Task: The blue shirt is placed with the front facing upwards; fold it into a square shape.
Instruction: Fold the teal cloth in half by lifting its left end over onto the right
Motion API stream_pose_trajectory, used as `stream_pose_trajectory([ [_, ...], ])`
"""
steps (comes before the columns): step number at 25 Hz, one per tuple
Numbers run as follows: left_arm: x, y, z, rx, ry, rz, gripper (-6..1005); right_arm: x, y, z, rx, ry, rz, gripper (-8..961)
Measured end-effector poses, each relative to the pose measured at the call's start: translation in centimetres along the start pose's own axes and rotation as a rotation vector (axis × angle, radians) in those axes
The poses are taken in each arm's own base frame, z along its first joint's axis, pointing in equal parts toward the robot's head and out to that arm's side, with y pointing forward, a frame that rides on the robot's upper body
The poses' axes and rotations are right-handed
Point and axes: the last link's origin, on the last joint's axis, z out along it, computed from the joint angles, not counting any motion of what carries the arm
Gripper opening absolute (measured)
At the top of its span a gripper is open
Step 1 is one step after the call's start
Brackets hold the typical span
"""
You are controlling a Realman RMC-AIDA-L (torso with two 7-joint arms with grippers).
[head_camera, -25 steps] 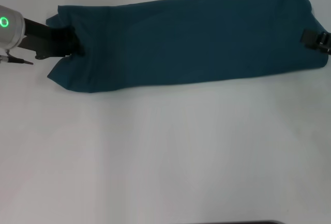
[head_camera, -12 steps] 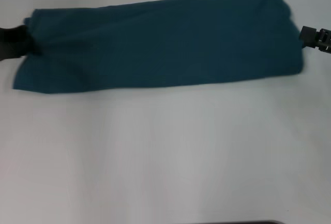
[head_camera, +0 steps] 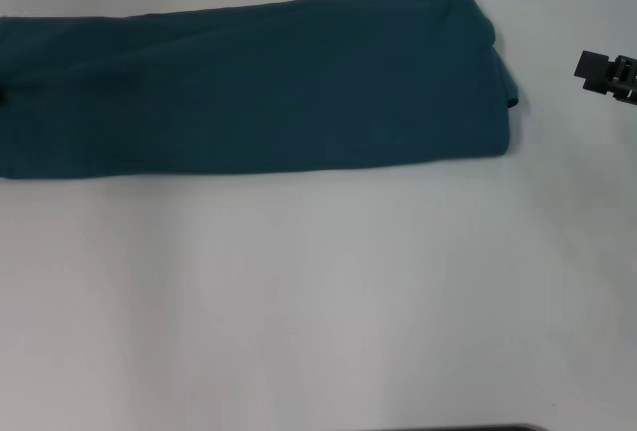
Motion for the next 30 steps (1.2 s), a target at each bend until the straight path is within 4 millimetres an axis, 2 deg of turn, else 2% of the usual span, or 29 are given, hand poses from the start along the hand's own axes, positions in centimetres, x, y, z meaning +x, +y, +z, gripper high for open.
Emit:
stream_pose_trajectory([
  [3,0.2,0.0,-0.1,0.020,-0.003,0.010,37,0.0,0.0,0.1,-0.001,0.002,-0.001,825],
  [7,0.5,1.1,-0.4,0.002,-0.017,0.028,37,0.2,0.0,0.1,0.004,0.021,0.000,825],
  [19,0.4,8.3,-2.0,-0.156,-0.125,0.135,36,1.0,-0.7,-0.4,0.054,0.102,0.004,825],
  [30,0.7,11.4,-2.4,-0.202,-0.156,0.188,36,1.0,-0.9,-0.4,0.067,0.107,0.003,825],
])
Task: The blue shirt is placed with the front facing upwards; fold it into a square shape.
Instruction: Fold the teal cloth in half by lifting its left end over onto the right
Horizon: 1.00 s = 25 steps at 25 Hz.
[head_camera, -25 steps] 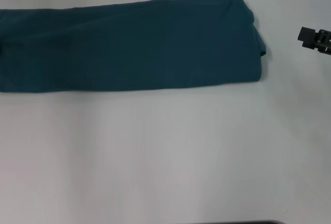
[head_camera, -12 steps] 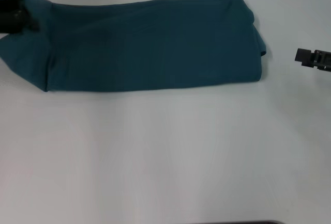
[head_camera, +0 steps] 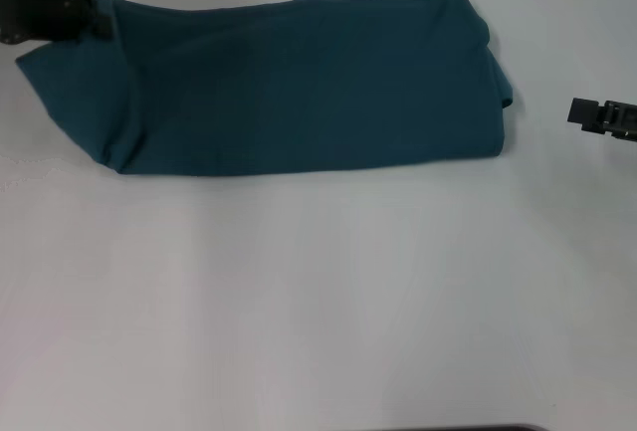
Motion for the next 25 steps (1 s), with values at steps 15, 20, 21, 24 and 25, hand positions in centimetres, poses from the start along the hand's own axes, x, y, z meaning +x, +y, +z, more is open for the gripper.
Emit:
stream_pose_trajectory([
  [15,0.6,4.2,-1.4,-0.197,0.014,0.067,37,0.1,-0.2,1.7,0.024,-0.021,-0.015,825],
  [20,0.7,5.5,-1.5,-0.243,-0.001,0.093,37,0.1,-0.2,1.9,0.021,-0.018,-0.012,824],
  [21,0.8,5.7,-1.5,-0.249,-0.001,0.096,37,0.1,-0.2,1.9,0.022,-0.018,-0.012,824],
  [24,0.8,6.9,-1.4,-0.285,-0.007,0.114,37,0.1,-0.2,1.9,0.022,-0.017,-0.013,824],
  [25,0.9,7.2,-1.4,-0.293,-0.008,0.120,37,0.1,-0.2,1.9,0.022,-0.016,-0.013,823],
])
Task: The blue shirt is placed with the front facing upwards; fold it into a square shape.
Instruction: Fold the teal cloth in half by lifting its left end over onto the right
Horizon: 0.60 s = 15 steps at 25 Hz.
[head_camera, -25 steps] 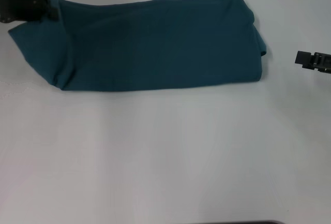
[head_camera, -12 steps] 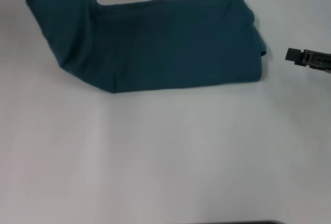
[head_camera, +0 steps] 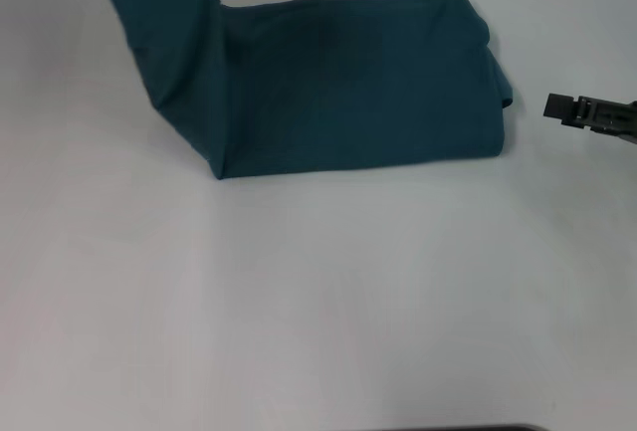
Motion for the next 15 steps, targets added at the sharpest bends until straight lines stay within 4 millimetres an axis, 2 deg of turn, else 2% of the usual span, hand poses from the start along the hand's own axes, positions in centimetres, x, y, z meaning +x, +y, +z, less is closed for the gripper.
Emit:
stream_pose_trajectory([
  [6,0.3,1.7,1.4,-0.015,-0.030,0.038,36,0.0,0.0,0.0,0.001,0.001,-0.001,820],
  [7,0.3,2.1,2.2,0.013,-0.052,0.053,36,0.0,0.0,0.0,0.001,0.001,-0.001,819],
  [9,0.4,2.3,2.5,0.024,-0.059,0.059,36,0.0,0.0,0.0,0.001,0.001,-0.001,818],
  [15,1.2,4.6,4.2,0.104,-0.112,0.123,36,0.0,0.0,0.0,-0.001,0.003,0.002,814],
])
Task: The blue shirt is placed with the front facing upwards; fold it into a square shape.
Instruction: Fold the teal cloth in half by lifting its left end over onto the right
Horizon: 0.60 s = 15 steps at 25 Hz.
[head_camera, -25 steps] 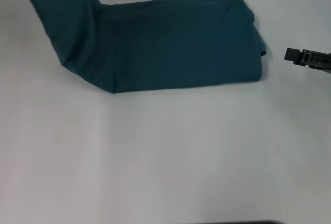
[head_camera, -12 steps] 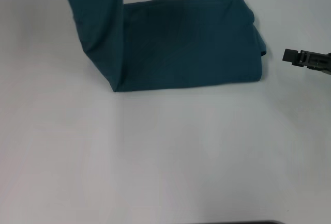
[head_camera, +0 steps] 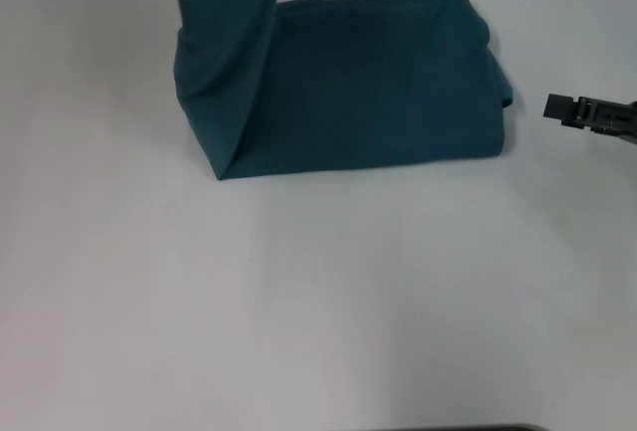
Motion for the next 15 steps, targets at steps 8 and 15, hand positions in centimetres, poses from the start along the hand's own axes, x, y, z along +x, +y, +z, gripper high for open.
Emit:
stream_pose_trajectory([
  [8,1.2,3.6,2.1,0.030,-0.046,0.088,37,-0.1,0.0,0.1,-0.002,0.001,0.002,809],
  [15,1.6,4.6,4.0,0.040,-0.050,0.111,37,-0.1,0.1,0.1,-0.006,0.004,0.002,805],
])
